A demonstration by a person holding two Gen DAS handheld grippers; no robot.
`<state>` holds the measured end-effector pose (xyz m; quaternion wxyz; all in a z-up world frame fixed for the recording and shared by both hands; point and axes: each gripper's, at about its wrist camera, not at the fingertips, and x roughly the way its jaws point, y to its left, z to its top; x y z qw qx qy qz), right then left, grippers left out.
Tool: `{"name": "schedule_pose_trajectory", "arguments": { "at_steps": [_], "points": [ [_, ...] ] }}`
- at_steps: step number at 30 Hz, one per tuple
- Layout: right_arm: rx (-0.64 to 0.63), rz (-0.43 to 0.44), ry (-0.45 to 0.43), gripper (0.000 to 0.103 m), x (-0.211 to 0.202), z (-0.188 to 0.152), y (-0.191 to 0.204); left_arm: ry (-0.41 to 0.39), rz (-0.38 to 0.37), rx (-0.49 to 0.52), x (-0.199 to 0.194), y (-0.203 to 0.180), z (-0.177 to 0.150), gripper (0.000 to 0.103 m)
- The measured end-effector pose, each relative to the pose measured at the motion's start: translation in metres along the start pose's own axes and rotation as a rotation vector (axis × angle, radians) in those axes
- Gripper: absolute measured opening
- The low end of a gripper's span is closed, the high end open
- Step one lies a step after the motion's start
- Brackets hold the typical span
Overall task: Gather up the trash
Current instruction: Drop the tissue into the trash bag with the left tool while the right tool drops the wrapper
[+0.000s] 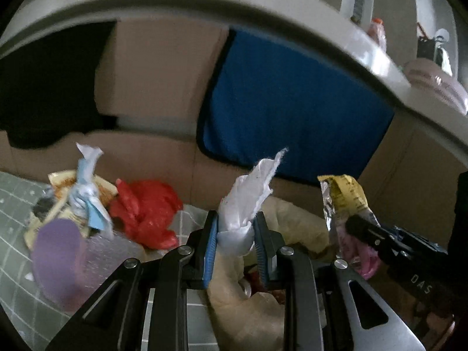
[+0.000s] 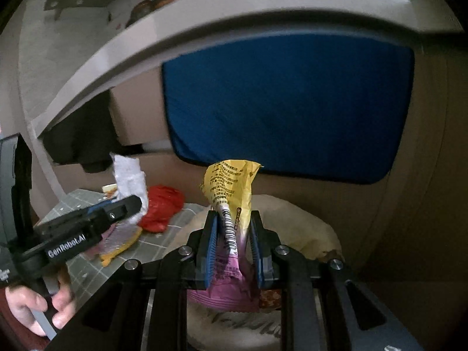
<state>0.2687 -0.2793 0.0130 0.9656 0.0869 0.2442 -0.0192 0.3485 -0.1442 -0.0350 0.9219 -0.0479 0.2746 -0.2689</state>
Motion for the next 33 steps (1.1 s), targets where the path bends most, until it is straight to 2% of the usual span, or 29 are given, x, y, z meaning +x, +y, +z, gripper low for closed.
{"name": "schedule_pose_trajectory", "arguments": {
  "at_steps": [5,13,22,26,29,31,33],
  "points": [
    [0.025,-0.006,0.022,0.020,0.018,-0.007,-0.008,0.038,-0.025,0.016,0.017,-0.004,-0.009,0.025],
    [0.055,-0.010,0.042,0.020,0.035,-0.014,-0.016,0.069,-0.016,0.012,0.037,-0.008,-0.014,0.025],
    [0.065,-0.023,0.056,0.021,0.040,-0.018,-0.019,0.103,-0.029,-0.002,0.049,-0.008,-0.017,0.027],
    [0.065,-0.031,0.055,0.022,0.037,-0.019,-0.019,0.095,-0.052,-0.004,0.049,-0.006,-0.012,0.029],
    [0.066,-0.038,0.040,0.025,0.033,-0.019,-0.017,0.056,-0.083,-0.018,0.040,-0.005,-0.009,0.036],
    [0.071,-0.039,0.031,0.027,0.030,-0.018,-0.017,0.039,-0.112,-0.039,0.036,-0.002,-0.006,0.049],
    [0.073,-0.043,0.028,0.029,0.027,-0.018,-0.017,0.046,-0.158,-0.050,0.034,0.001,-0.004,0.053]
  ]
}}
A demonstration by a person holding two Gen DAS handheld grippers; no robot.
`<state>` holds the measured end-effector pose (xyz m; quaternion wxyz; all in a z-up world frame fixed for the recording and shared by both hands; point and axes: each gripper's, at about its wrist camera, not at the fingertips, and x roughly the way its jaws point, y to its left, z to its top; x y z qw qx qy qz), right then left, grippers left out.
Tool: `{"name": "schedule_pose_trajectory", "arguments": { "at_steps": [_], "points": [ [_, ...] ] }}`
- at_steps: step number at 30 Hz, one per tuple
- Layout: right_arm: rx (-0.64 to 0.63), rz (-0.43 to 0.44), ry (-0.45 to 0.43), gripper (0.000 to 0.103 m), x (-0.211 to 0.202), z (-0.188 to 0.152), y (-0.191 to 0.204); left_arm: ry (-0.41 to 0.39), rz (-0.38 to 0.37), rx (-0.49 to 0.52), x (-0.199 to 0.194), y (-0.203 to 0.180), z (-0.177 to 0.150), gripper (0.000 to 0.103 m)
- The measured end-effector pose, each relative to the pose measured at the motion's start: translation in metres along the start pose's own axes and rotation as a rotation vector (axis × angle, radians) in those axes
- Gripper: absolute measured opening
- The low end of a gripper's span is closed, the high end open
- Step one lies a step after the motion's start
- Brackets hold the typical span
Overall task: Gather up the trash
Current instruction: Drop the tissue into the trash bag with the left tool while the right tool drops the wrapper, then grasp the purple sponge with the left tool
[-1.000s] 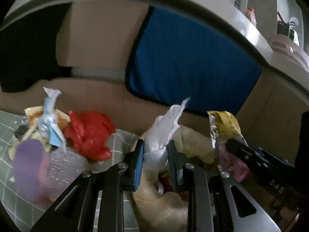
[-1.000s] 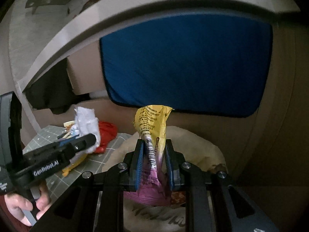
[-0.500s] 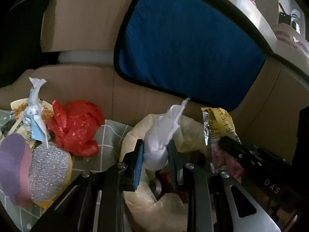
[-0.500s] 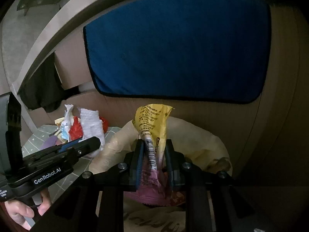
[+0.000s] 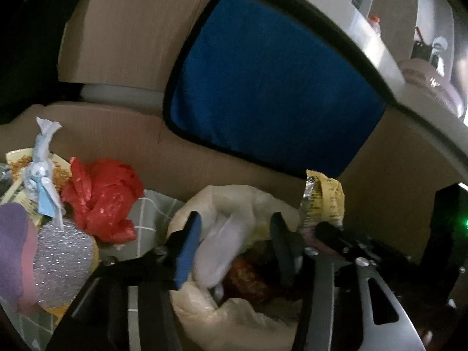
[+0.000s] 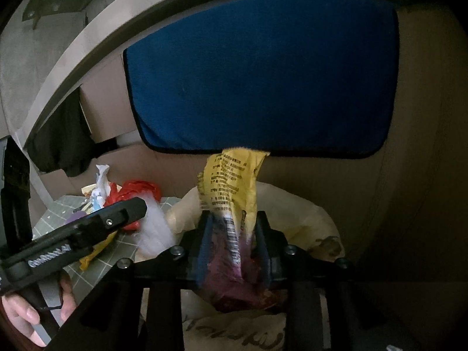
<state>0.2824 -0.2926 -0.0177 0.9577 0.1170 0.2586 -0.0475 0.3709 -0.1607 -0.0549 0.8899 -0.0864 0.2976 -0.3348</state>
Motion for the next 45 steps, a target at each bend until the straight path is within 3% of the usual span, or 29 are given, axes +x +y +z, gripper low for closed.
{"name": "schedule_pose_trajectory", "arguments": {
  "at_steps": [8,20,30,36,41,45],
  "points": [
    [-0.005,-0.029,-0.008,0.035,-0.009,-0.003,0.000,-0.030,0.039,-0.023,-0.023,0.011,0.004,0.054],
    [-0.032,-0.013,-0.095,0.035,-0.053,0.008,0.018,-0.096,0.278,-0.014,-0.118,0.061,-0.003,0.054],
    [-0.130,0.089,-0.072,0.035,-0.038,0.008,0.101,-0.163,0.485,-0.137,-0.202,0.155,-0.011,0.054],
    [-0.150,0.134,0.001,0.035,-0.020,0.000,0.105,-0.117,0.468,-0.182,-0.212,0.179,-0.029,0.054],
    [-0.190,0.017,0.036,0.035,0.002,-0.018,0.075,-0.090,0.411,-0.189,-0.196,0.170,-0.039,0.054],
    [-0.194,-0.037,-0.004,0.035,0.017,-0.020,0.055,-0.067,0.367,-0.196,-0.177,0.160,-0.043,0.054]
  ]
}}
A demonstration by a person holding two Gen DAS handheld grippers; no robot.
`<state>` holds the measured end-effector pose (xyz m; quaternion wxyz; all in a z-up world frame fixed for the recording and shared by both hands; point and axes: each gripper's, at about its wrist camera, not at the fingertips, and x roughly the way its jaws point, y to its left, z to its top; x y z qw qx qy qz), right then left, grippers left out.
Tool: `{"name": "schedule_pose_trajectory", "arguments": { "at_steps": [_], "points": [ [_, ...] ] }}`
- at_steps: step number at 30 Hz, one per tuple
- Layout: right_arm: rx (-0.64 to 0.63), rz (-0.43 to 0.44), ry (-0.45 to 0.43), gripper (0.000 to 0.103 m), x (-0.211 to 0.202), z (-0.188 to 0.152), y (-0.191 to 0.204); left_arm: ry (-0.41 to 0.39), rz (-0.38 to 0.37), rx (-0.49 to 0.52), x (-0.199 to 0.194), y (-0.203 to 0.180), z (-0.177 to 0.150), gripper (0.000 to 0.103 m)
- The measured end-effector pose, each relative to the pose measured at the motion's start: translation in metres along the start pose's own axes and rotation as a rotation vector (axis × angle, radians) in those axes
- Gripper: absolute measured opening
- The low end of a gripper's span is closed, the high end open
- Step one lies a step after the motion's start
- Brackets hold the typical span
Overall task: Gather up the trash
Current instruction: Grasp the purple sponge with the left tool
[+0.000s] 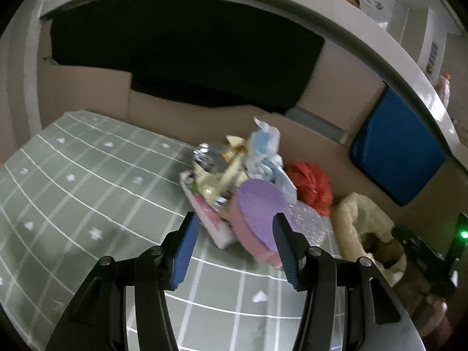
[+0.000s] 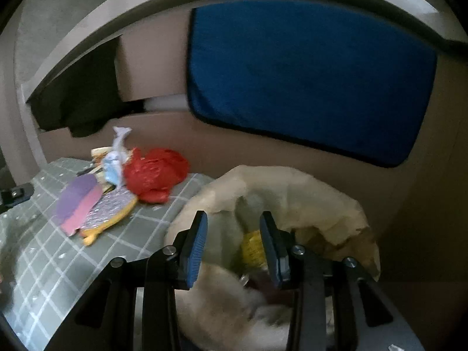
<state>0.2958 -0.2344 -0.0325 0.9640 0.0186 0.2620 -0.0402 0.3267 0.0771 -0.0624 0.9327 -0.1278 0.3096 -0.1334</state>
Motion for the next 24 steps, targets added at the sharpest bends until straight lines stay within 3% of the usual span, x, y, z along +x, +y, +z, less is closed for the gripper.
{"name": "schedule_pose_trajectory", "arguments": {
  "at_steps": [5,10,24],
  "points": [
    [0.006,-0.018,-0.094,0.042,0.017,0.007,-0.007,0.011,-0.007,-0.001,0.011,-0.011,-0.005,0.054],
    [0.069,0.044,-0.054,0.042,0.037,0.005,-0.011,0.026,-0.007,-0.014,0.023,-0.012,-0.005,0.054],
    [0.063,0.029,-0.053,0.044,0.047,0.002,-0.016,0.080,-0.022,-0.037,0.052,-0.016,-0.012,0.054]
  ]
}}
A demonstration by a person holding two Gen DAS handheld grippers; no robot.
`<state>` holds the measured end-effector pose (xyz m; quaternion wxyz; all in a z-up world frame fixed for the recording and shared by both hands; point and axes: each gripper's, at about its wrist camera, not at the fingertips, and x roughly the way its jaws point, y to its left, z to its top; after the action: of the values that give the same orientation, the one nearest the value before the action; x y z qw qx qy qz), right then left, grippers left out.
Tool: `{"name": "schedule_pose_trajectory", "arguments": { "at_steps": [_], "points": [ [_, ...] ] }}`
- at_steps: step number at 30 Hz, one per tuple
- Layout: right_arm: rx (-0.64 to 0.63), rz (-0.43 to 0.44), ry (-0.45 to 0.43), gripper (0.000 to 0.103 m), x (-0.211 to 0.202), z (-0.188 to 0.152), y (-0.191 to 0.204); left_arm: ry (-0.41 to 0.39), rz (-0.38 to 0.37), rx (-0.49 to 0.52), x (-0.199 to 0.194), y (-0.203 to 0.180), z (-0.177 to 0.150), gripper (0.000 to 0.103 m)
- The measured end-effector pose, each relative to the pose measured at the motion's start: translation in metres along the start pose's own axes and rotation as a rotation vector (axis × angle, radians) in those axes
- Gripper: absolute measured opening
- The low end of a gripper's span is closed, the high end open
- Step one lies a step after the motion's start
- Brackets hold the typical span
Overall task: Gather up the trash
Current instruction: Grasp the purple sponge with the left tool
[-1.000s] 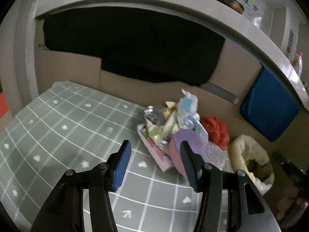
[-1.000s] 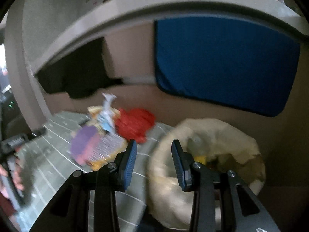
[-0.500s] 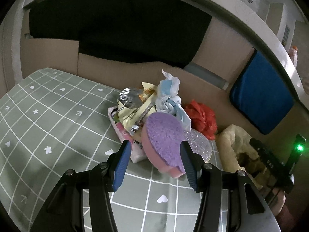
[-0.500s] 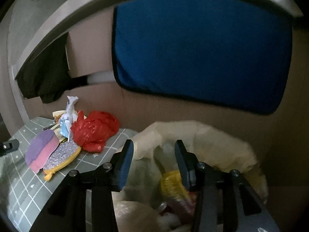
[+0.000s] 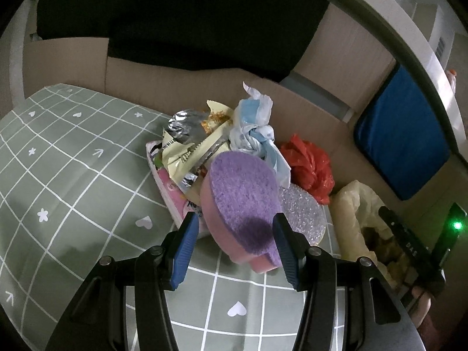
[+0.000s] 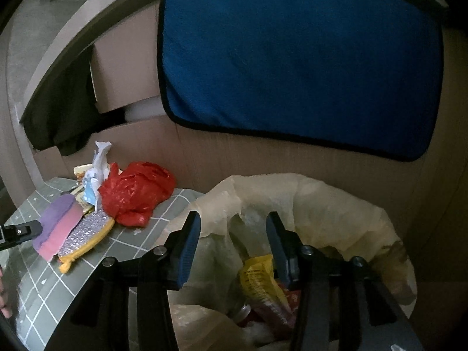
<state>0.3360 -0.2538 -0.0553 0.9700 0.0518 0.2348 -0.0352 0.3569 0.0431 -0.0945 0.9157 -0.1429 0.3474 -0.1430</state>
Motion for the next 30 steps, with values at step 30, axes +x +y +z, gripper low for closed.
{"name": "schedule_pose_trajectory", "arguments": {
  "at_steps": [30],
  "points": [
    [-0.048,0.003,0.025,0.044,-0.018,-0.007,-0.051,-0.012,0.029,-0.031,0.014,-0.006,0.000,0.054]
  ]
}}
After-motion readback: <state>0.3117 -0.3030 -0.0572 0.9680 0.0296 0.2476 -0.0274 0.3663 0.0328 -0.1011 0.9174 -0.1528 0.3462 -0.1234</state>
